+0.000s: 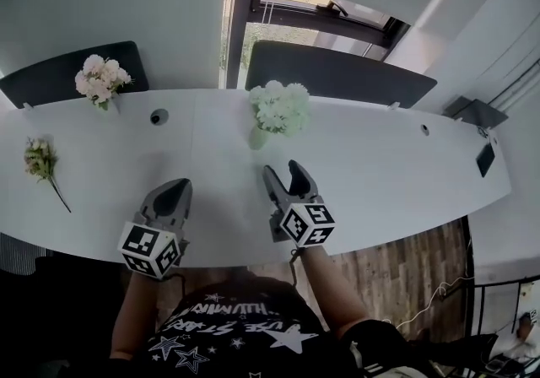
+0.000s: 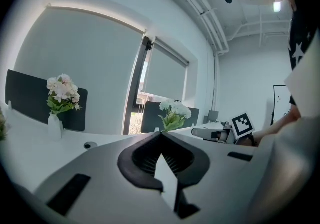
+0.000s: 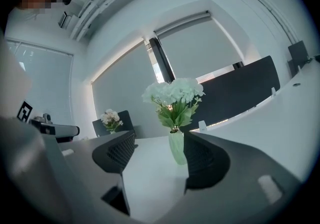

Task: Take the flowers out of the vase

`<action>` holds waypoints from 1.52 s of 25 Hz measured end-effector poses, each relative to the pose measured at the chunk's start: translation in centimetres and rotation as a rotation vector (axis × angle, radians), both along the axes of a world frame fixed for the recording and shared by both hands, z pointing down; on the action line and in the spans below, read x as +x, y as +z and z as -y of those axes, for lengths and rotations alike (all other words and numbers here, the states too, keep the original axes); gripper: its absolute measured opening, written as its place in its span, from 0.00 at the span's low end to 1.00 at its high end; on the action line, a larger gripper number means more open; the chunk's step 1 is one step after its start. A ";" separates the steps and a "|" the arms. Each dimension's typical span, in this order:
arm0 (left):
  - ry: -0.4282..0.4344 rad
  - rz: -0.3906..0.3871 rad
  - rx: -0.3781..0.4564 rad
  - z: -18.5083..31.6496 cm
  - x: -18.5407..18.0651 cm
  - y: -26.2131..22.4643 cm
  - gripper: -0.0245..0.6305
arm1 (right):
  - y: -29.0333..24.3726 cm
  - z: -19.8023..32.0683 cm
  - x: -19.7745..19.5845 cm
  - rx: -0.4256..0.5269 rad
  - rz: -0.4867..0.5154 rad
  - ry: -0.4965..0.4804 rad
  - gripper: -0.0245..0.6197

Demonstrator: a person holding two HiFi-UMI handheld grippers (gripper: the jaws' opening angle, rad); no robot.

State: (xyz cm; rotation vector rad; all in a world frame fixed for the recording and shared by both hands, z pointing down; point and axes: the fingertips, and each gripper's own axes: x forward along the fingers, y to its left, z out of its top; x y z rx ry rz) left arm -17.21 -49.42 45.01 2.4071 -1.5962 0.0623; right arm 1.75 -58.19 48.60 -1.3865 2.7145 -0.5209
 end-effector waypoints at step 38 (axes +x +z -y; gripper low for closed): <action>-0.101 0.003 -0.114 6.0 0.1 3.0 0.05 | 2.5 12.3 -4.1 0.072 -0.021 -0.022 0.44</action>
